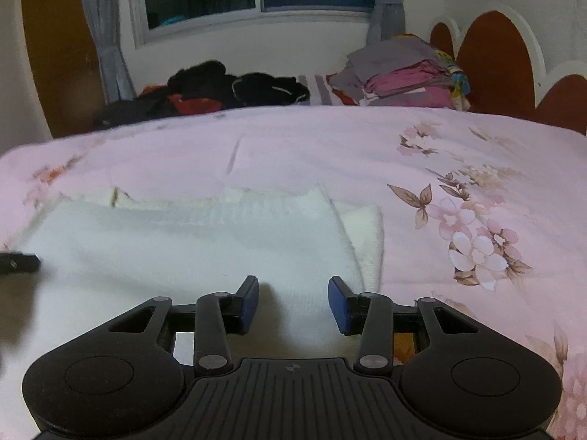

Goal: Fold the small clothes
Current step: 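Open both tools and smooth the folded sweater flat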

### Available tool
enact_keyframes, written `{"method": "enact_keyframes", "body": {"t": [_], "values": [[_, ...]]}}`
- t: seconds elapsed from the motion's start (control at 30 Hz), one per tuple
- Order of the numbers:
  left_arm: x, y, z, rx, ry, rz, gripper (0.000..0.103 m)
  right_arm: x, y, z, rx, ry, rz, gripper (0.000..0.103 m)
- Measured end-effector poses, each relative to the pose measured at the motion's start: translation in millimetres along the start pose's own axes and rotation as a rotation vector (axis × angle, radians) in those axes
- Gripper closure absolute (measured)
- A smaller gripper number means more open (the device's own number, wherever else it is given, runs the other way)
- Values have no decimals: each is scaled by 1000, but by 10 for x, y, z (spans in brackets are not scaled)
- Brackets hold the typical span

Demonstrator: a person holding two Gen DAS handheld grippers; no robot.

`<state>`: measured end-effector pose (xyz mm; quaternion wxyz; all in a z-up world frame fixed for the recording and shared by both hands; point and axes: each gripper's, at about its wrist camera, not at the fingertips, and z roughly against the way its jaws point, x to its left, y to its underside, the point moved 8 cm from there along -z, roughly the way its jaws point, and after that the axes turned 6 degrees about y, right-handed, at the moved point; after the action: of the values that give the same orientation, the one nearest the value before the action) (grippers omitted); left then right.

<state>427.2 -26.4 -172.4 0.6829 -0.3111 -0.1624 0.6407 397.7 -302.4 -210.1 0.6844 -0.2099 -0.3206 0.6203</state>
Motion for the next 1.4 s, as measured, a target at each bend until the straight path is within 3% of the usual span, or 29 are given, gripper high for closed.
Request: {"method": "enact_keyframes", "body": {"t": [0.2,0.47,0.7,0.9,1.07,1.23,1.4], "values": [[-154,50,199,-15,32,-2,70,394,-4,203,-10,-98,30,60],[-274,385,205,27,34,-35,68,873,332,262,47,-193,75,60],[-86,525,257,37,24,-31,67,606,497,216,64,-108,81,60],[4,631,417,44,19,-22,67,208,616,379,64,-22,3,60],[5,714,470,44,13,-64,66,247,689,469,67,23,41,60],[-5,728,602,49,23,-35,66,244,799,502,80,59,71,60],[-200,785,753,41,74,-55,63,346,724,711,52,17,29,60]]}}
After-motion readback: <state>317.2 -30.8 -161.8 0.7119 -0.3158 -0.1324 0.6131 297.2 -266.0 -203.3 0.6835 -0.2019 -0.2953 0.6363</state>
